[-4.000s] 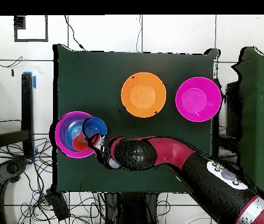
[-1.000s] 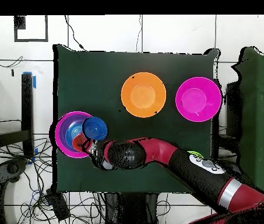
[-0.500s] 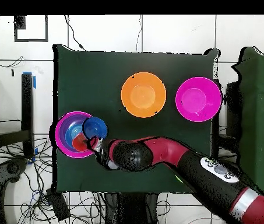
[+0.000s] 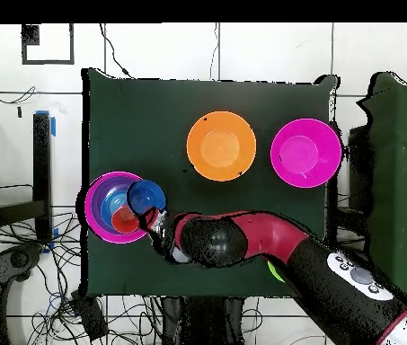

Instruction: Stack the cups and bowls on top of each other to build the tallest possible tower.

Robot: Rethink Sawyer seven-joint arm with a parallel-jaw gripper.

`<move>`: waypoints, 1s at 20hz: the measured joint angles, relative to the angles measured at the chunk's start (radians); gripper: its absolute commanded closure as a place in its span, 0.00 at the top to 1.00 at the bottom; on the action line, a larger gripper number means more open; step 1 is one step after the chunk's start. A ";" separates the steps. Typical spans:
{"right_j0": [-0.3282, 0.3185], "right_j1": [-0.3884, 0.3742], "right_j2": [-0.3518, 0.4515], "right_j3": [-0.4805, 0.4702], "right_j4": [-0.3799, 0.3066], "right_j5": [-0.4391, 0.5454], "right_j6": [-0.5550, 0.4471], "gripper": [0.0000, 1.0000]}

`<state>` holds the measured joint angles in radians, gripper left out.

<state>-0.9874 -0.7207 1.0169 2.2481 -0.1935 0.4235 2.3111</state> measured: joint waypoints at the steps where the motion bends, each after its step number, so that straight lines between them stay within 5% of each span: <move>1: 0.002 -0.017 0.000 0.005 0.015 0.009 0.000 1.00; 20: 0.128 -0.010 -0.026 -0.010 0.039 0.037 0.000 1.00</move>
<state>-0.8597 -0.7312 0.9905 2.2385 -0.1542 0.4610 2.3111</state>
